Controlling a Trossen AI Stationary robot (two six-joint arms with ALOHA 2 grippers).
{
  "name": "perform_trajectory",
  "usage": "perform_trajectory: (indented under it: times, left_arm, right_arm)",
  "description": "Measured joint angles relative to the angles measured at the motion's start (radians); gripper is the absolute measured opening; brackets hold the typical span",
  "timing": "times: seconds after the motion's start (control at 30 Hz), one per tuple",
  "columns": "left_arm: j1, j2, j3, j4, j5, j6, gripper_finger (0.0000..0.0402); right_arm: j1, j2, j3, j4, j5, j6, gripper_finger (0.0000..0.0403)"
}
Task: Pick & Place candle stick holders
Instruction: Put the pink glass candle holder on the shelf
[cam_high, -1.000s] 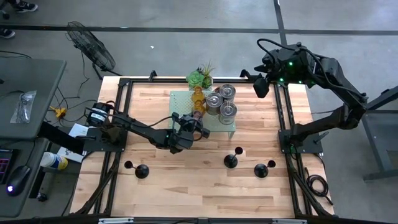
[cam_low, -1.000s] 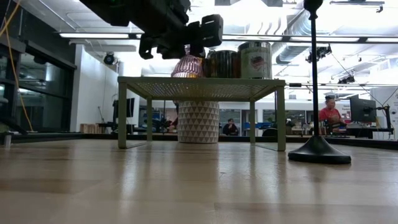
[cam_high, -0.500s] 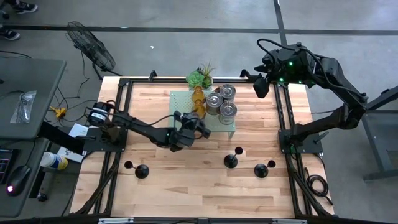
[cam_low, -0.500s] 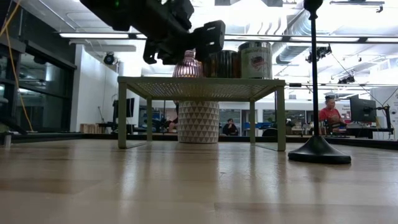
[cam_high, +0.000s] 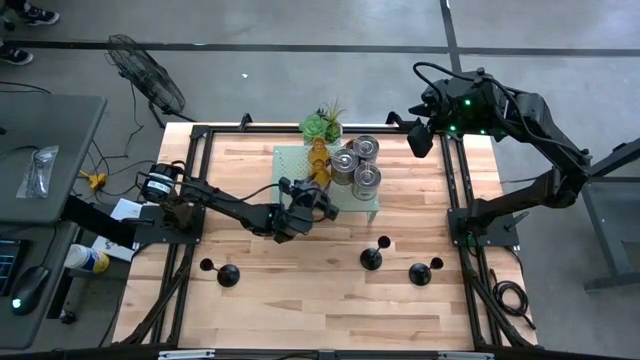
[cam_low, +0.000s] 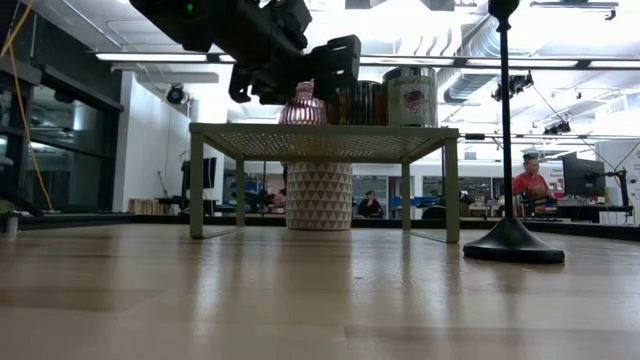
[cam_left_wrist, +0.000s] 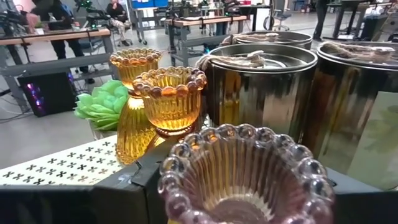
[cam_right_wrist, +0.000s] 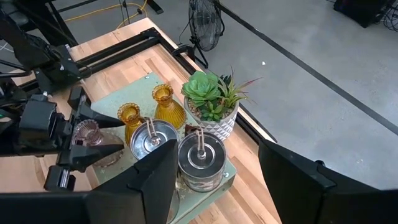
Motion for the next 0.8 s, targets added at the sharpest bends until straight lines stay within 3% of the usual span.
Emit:
perform_trajectory:
  times: [0.8]
  left_arm:
    - [0.000, -0.002, 0.001, 0.006, -0.014, 0.000, 0.0212]
  right_arm:
    - [0.000, 0.000, 0.000, 0.000, -0.001, 0.004, 0.0216]
